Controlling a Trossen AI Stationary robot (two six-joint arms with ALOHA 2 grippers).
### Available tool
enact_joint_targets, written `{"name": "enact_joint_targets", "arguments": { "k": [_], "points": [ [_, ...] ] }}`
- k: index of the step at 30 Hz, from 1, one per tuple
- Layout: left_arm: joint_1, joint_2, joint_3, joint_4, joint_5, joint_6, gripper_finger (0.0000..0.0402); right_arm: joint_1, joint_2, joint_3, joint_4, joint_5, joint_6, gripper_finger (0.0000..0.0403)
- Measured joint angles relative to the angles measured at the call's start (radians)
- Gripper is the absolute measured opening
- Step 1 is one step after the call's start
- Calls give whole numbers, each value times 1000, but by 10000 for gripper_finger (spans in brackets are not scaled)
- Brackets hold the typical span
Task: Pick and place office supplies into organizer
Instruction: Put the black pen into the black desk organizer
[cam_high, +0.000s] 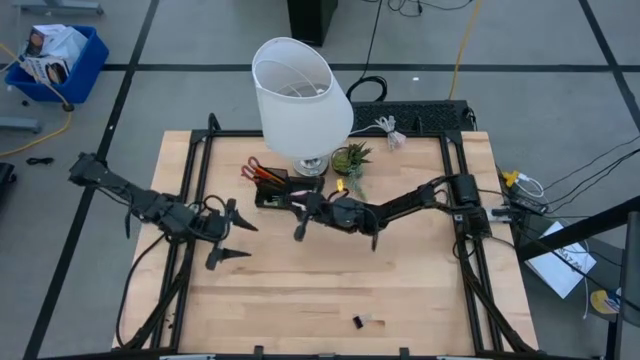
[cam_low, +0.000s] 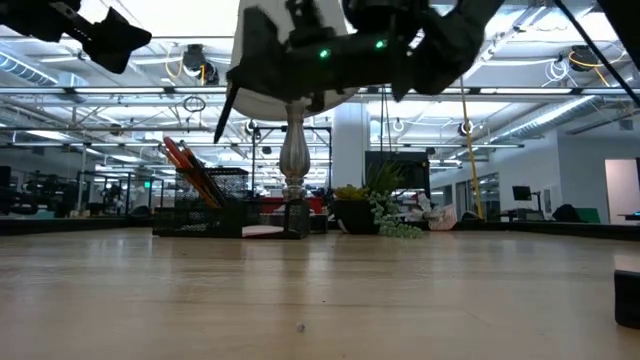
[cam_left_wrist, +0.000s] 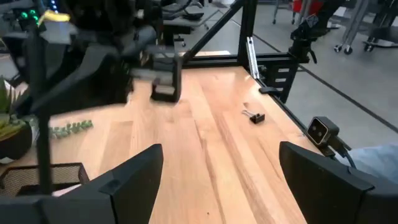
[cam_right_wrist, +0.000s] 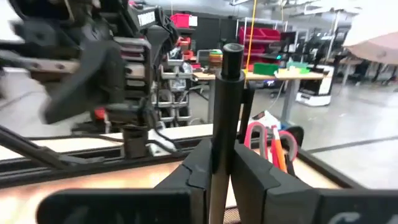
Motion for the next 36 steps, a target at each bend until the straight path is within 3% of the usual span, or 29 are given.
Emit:
{"name": "enact_joint_targets", "arguments": {
  "k": [5, 10, 21, 26, 30, 33, 36],
  "points": [
    [-49, -2, -12, 15, -32, -10, 319, -22, 110, 141, -48, 19, -132, 31],
    [-88, -2, -12, 40, -30, -5, 319, -23, 177, 233, -58, 159, -306, 33],
    [-108, 0, -12, 63, -40, -4, 319, -81, 173, 246, -91, 161, -282, 37],
    [-108, 0, -12, 66, -52, -5, 319, -130, 175, 246, -166, 138, -257, 37],
    [-108, 0, -13, 66, -53, -7, 319, -165, 175, 246, -178, 41, -209, 43],
    [-108, 0, -13, 66, -54, -8, 319, -177, 175, 246, -175, -36, -148, 69],
    [-108, 0, -13, 66, -54, -8, 319, -179, 174, 246, -176, -43, -142, 106]
  ]
}}
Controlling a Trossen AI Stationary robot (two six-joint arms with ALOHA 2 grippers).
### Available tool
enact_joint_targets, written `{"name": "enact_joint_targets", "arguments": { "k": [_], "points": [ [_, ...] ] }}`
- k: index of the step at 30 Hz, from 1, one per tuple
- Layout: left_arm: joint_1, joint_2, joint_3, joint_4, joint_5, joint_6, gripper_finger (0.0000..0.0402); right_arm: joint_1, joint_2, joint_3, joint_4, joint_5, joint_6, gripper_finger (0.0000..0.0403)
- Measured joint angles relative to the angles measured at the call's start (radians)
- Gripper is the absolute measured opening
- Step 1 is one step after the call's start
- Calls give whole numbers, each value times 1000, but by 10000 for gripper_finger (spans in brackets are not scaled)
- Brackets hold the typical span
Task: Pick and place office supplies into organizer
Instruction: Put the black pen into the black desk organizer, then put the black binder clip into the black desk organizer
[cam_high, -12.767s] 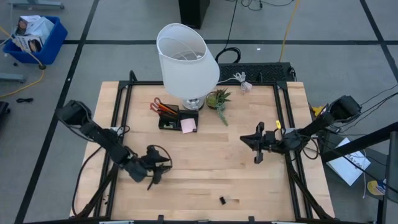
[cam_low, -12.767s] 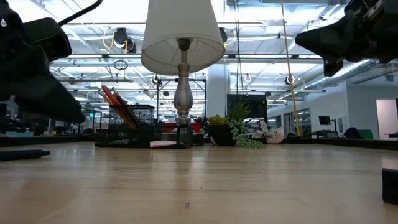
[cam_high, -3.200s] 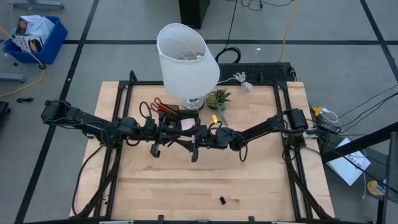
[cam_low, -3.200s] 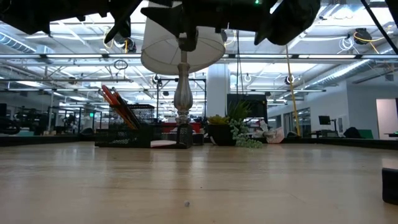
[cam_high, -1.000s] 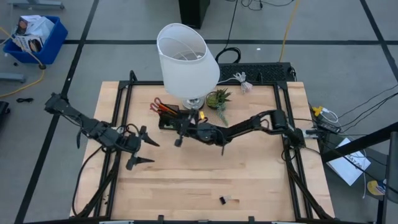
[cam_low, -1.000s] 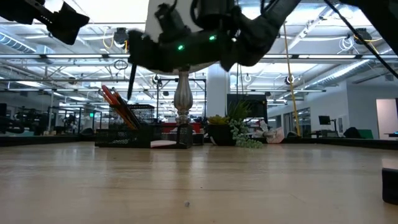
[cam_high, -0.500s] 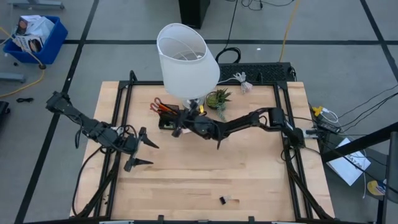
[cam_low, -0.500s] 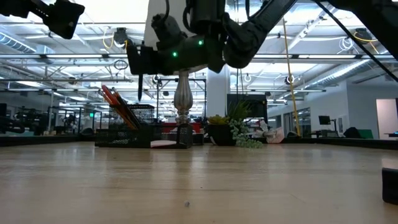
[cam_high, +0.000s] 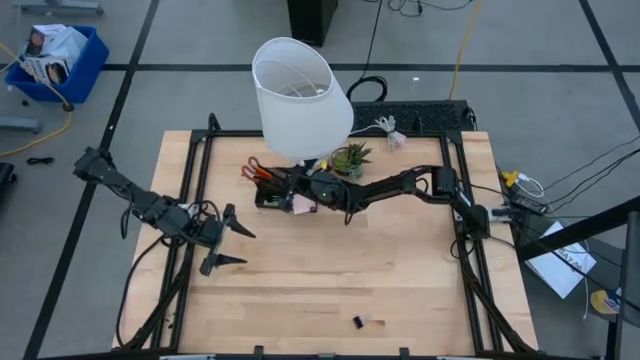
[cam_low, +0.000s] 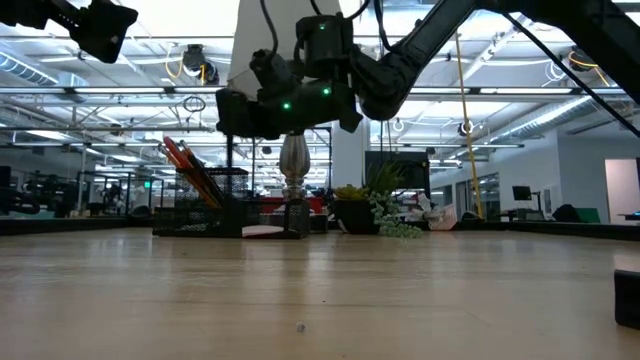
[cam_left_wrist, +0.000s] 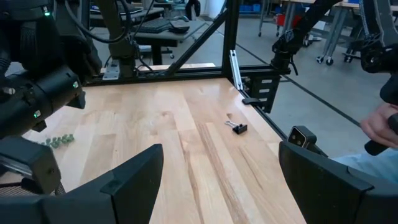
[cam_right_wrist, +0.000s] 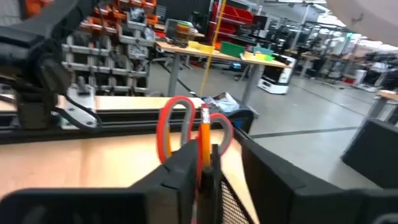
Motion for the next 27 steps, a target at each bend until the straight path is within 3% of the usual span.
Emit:
{"name": "enact_joint_targets", "arguments": {
  "k": [7, 14, 18, 24, 27],
  "points": [
    [0, 0, 0, 0, 0, 0, 319, 7, 0, 0, -9, 15, -21, 175],
    [1, 0, 0, 0, 0, 0, 319, 93, -4, -1, 25, -10, -137, 186],
    [1, 0, 0, -1, 0, -4, 319, 173, -48, -8, -98, 66, -159, 177],
    [1, 0, -6, -23, -1, -3, 319, 307, -123, -8, -369, 225, -101, 169],
    [1, 0, -15, -23, -10, -1, 319, 362, -159, -9, -533, 251, -39, 170]
  ]
}}
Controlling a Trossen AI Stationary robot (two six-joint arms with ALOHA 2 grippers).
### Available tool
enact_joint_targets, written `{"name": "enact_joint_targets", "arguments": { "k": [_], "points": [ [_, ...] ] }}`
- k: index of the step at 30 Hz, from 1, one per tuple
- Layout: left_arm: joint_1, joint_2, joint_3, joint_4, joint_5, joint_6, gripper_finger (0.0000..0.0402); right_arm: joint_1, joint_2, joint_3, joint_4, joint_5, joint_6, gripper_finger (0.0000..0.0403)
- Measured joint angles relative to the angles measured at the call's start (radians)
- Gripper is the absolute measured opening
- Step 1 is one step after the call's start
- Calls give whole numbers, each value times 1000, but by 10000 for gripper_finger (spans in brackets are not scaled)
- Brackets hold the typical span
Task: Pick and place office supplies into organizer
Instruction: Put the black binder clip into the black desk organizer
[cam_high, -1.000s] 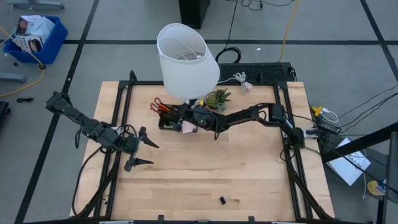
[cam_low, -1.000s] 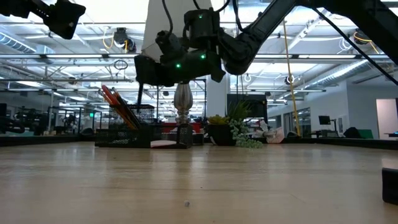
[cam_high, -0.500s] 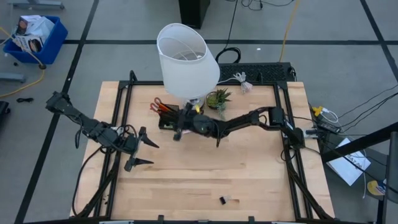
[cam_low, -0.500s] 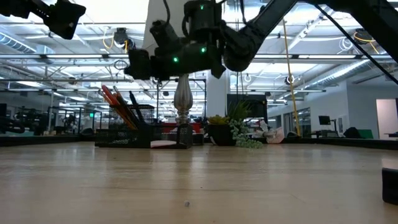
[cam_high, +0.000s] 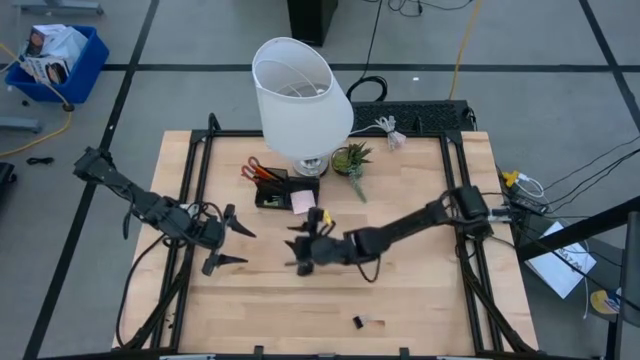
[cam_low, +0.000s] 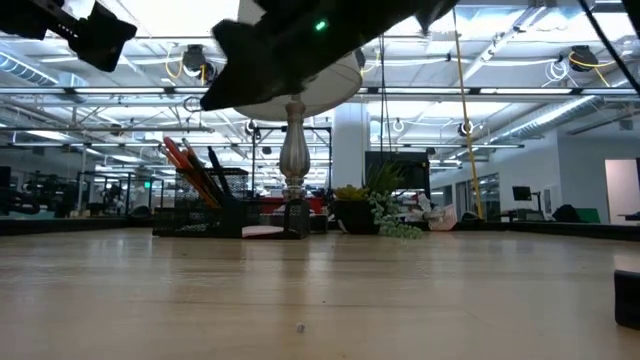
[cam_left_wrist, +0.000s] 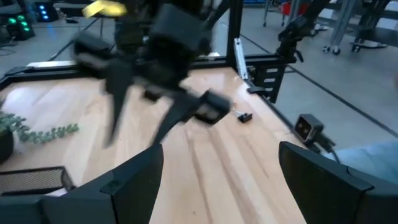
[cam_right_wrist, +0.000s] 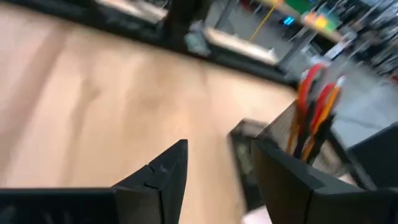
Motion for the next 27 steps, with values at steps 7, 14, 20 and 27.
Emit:
{"name": "enact_joint_targets", "arguments": {
  "k": [7, 14, 20, 27],
  "points": [
    [0, 0, -30, 2, -107, -44, 319, 140, -116, 0, -363, -181, 187, 166],
    [1, 0, -75, 22, -205, -155, 319, 244, -222, -75, -460, -475, 420, 166],
    [7, 0, -85, 41, -233, -265, 319, 326, -253, -246, -426, -484, 532, 161],
    [8, 0, -85, 62, -229, -322, 319, 383, -253, -427, -164, -473, 601, 160]
  ]
}}
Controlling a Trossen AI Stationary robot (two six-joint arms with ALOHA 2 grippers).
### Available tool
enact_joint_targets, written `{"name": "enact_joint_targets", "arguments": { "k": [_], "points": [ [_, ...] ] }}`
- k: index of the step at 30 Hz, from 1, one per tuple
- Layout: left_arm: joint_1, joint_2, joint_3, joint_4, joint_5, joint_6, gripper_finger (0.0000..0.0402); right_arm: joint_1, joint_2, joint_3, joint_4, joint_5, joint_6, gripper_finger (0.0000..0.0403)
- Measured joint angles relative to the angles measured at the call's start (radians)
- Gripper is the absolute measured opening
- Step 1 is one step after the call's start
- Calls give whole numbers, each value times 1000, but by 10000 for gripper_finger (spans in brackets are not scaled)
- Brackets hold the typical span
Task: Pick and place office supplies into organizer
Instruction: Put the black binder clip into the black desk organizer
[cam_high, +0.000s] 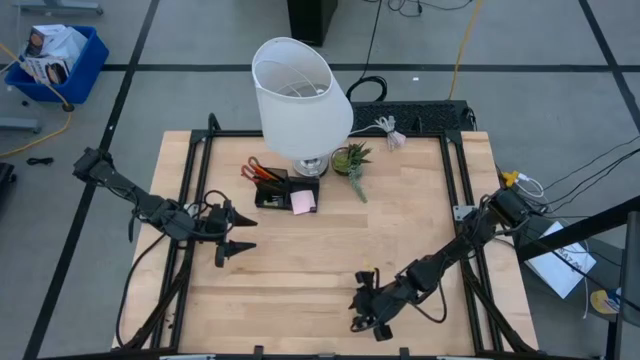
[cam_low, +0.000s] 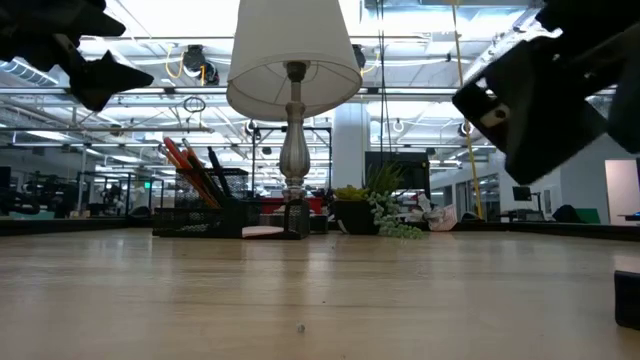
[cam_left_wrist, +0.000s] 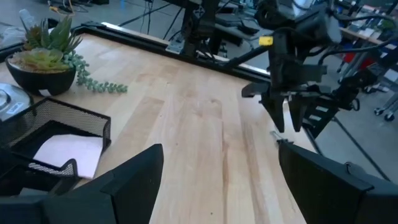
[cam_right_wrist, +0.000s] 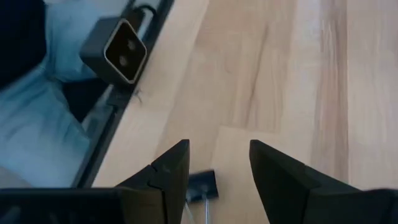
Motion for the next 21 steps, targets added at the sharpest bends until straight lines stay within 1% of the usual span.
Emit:
{"name": "enact_joint_targets", "arguments": {
  "k": [6, 9, 12, 16, 21],
  "points": [
    [0, 0, 0, 7, -19, 9, 319, 32, 0, -61, 153, 14, -27, 171],
    [0, 0, 0, 7, -41, -4, 319, 54, 0, -76, 161, 47, -61, 190],
    [0, 0, 0, 7, -53, -20, 319, 67, 0, -89, 161, 63, -74, 221],
    [0, 0, 0, 7, -57, -21, 319, 85, 0, -90, 169, 88, -149, 259],
    [0, 0, 0, 7, -58, -21, 319, 94, 30, -91, 166, 111, -157, 273]
  ]
}}
